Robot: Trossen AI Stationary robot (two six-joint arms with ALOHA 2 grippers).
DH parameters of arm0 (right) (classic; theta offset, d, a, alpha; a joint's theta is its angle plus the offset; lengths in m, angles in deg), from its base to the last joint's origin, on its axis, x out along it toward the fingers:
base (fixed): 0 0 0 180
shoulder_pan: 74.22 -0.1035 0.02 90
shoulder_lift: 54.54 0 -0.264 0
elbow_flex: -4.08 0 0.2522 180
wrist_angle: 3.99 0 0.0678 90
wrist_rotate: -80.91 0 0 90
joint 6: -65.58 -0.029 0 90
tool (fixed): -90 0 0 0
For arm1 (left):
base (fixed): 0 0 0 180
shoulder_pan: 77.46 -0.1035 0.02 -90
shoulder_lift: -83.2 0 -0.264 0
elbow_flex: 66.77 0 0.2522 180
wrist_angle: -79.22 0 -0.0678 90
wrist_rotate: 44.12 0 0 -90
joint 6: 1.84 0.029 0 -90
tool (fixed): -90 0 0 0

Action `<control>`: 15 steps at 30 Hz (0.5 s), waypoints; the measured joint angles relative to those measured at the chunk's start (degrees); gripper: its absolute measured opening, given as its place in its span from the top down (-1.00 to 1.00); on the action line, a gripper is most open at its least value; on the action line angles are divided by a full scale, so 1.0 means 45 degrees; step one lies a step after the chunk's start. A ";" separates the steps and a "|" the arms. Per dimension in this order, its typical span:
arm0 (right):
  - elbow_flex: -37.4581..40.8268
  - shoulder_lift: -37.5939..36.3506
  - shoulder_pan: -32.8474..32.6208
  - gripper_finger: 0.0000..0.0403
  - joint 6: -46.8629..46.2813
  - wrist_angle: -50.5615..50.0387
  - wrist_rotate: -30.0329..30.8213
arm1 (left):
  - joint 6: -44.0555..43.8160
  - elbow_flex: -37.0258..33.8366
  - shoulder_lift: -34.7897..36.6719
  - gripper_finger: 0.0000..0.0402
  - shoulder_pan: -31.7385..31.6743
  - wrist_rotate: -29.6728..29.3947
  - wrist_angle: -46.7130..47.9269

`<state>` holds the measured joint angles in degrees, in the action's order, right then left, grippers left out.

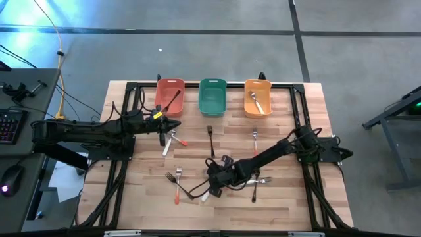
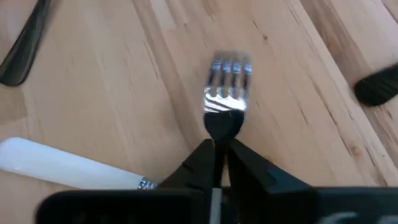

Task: Sort silverware by color (type)
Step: Put the bottom right orange fork into the green bin

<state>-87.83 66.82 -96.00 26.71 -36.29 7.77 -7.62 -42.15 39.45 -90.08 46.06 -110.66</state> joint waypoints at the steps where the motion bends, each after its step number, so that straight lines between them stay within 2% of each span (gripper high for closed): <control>1: -0.0022 -0.0001 0.0000 0.94 0.0130 0.0040 -0.0016 | 0.0000 0.0000 0.0000 1.00 0.0000 -0.0004 0.0000; 9: -0.1123 0.0102 0.0190 0.99 0.1426 -0.0099 -0.0733 | 0.0000 0.0000 0.0000 1.00 0.0000 -0.0004 0.0000; 15: -0.2392 0.0076 0.1002 1.00 0.3099 -0.0511 -0.1788 | -0.0119 0.0005 0.0000 1.00 0.0010 -0.0328 -0.0019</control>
<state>-98.59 67.17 -91.49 40.66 -38.59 -0.27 -8.15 -42.13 39.45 -90.04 44.58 -110.74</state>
